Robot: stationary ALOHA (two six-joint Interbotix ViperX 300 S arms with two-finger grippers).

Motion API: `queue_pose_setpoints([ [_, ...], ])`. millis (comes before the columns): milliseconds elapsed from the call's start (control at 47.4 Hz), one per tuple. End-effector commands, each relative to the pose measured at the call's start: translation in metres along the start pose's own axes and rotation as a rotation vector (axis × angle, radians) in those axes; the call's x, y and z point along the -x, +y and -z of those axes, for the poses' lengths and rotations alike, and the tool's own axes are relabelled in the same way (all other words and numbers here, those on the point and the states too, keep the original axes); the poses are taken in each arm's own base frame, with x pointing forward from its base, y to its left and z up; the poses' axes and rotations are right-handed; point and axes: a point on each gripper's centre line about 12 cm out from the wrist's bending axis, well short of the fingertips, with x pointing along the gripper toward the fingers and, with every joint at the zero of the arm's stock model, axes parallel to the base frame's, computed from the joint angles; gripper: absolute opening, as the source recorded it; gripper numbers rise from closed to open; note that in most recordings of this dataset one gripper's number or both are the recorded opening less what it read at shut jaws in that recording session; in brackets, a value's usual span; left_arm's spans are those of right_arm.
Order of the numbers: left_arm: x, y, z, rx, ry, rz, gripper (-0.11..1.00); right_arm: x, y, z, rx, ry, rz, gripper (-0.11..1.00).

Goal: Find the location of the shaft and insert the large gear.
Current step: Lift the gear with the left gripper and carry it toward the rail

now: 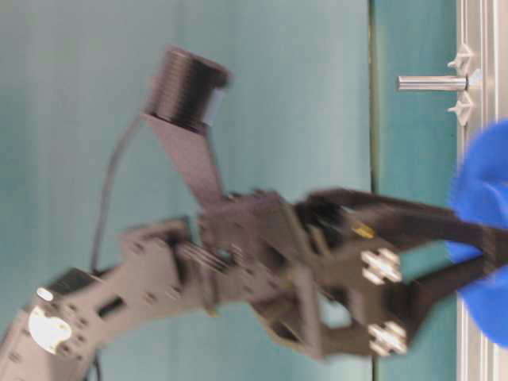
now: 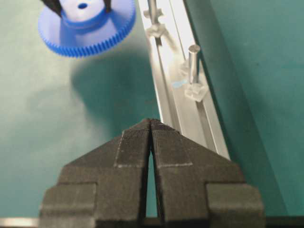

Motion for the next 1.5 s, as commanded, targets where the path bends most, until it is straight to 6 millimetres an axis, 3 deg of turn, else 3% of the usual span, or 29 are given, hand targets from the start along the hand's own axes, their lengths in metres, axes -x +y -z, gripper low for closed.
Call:
queue_pose_setpoints([
  [0,0.040,0.007,-0.020,-0.004,-0.099,-0.013,0.70,0.000,0.000,-0.005,-0.010,-0.012,-0.001,0.02],
  [590,0.086,0.045,-0.053,-0.052,-0.179,-0.063,0.70,0.002,0.001,-0.005,-0.008,-0.020,-0.002,0.02],
  [1033,0.087,0.074,-0.073,-0.076,-0.206,-0.101,0.70,0.003,0.001,-0.007,-0.008,-0.029,-0.003,0.02],
  [1476,0.066,0.096,-0.094,-0.074,-0.184,-0.112,0.70,0.006,0.001,-0.007,-0.005,-0.038,-0.004,0.02],
])
